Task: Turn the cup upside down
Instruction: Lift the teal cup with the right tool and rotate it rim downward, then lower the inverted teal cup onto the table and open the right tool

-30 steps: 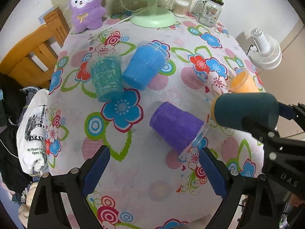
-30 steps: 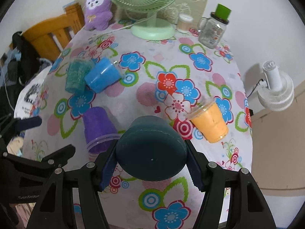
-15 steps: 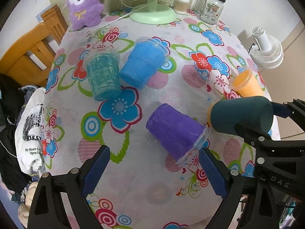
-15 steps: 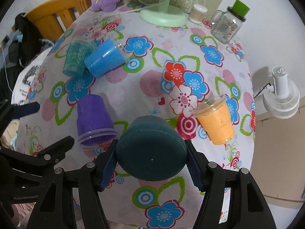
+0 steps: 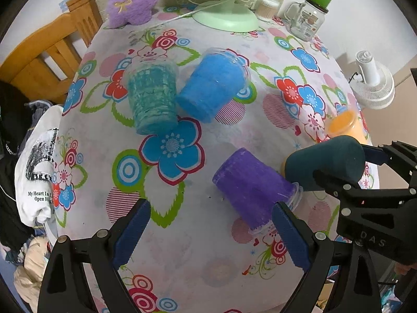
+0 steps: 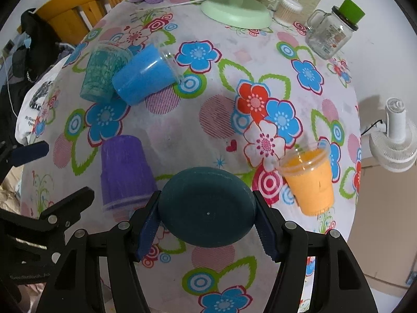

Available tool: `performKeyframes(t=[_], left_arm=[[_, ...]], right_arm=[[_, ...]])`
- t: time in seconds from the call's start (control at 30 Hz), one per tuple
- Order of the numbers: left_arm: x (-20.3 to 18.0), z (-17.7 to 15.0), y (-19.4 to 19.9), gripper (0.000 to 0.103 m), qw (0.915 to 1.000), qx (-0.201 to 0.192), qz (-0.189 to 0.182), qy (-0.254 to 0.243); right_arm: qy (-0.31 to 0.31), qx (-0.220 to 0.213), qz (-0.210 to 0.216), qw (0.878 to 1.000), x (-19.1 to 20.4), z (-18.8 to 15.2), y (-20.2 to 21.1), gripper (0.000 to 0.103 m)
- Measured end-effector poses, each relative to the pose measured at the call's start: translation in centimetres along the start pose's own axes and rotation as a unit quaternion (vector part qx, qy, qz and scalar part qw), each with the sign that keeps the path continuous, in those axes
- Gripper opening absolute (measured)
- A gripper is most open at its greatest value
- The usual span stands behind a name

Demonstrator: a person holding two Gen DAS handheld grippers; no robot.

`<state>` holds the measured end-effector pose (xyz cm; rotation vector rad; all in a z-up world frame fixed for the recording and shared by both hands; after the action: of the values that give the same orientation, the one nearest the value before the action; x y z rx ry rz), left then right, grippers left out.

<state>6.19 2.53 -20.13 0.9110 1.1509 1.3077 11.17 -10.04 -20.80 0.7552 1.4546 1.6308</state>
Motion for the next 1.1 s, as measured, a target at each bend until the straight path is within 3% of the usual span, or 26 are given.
performKeyframes(t=[0.4, 0.57, 0.8, 1.1], left_arm=[[0.1, 0.3, -0.5, 0.095, 1.0, 0.007, 0.004, 0.001], [0.1, 0.2, -0.3, 0.095, 0.9999, 0.009, 0.01, -0.01], [0.1, 0.2, 0.8, 0.095, 0.9993, -0.003, 0.017, -0.033], [0.5, -0.1, 1.9, 0.095, 0.9985, -0.018, 0.023, -0.047]], right_arm=[[-0.018, -0.008, 0.025, 1.0, -0.1, 1.3, -0.6, 0.07], [-0.025, -0.019, -0.007, 0.999, -0.3, 0.9, -0.5, 0.079], [-0.077, -0.028, -0.015, 0.996, -0.9, -0.4, 0.7, 0.082], [-0.156, -0.084, 0.013, 0.984, -1.2, -2.1, 2.6, 0.088]])
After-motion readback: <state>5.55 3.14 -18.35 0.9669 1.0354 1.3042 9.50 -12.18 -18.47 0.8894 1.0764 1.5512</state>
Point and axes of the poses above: each gripper's, at about its wrist camera, not at the fingertips, and y roughly against the way its jaws point, x to its left, z to its top, the point moved 8 cm from there along -y, roughly the way its jaws point
